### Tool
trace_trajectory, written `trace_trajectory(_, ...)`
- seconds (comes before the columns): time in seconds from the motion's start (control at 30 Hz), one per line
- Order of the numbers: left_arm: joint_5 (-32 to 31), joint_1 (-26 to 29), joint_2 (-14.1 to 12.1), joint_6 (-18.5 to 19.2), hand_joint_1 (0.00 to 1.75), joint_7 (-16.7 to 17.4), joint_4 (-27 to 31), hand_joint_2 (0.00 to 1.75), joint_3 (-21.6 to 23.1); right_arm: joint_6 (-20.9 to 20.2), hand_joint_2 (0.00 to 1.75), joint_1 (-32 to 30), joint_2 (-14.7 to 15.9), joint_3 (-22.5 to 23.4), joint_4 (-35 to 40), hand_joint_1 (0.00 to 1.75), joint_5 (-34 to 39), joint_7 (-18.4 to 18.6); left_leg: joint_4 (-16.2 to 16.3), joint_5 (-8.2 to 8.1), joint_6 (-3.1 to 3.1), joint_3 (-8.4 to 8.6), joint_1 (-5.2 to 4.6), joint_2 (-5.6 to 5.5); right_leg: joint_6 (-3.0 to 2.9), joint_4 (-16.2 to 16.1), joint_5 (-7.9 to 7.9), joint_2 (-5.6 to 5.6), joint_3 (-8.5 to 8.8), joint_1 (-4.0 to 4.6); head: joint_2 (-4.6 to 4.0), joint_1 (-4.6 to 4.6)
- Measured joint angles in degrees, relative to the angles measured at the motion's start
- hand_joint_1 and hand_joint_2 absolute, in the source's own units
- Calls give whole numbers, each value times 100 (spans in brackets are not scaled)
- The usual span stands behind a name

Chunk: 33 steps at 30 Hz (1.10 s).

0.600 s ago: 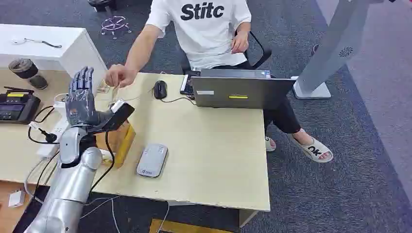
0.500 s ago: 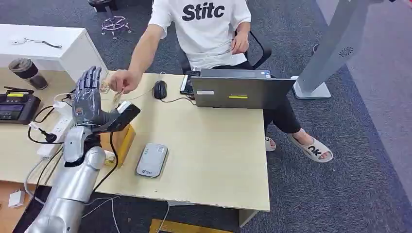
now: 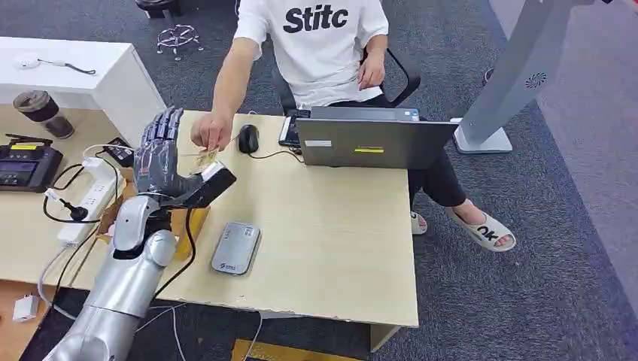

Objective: Pass the card to the sensor for recognition and then transmit it.

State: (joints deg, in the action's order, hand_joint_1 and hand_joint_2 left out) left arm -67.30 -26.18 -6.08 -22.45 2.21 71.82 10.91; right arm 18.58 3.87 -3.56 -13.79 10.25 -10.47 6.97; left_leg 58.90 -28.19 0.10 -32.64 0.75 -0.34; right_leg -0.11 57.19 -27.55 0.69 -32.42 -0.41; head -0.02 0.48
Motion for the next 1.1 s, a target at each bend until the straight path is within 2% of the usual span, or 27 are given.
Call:
trace_trajectory(0.8, 487, 228, -7, 105, 175, -278, 0, 175, 0, 31, 175, -2, 0, 0, 0, 0, -7, 28, 0, 0, 0, -1, 0, 0, 0, 0, 0, -1, 0, 0, 0, 0)
trace_trajectory(0.93, 625, 296, -13, 379, 175, -348, 2, 175, 2, 44, 175, -4, 0, 0, 0, 0, 0, -13, 0, 0, 0, -1, 0, 0, 0, 0, 0, -1, 0, 0, 0, 0)
trace_trajectory(1.03, 669, 397, -33, 862, 175, -345, 44, 175, 92, 46, 175, -20, 0, 2, 0, 0, 20, -35, 0, 0, 0, -1, 0, 0, 0, 0, 0, -1, 0, 0, 0, 0)
trace_trajectory(1.1, 669, 460, -39, 1020, 175, -337, 72, 175, 164, 53, 175, -32, 0, 4, 0, 0, 22, -44, 0, 0, 0, -2, 0, 0, 0, 0, 0, -1, 0, 0, 0, 2)
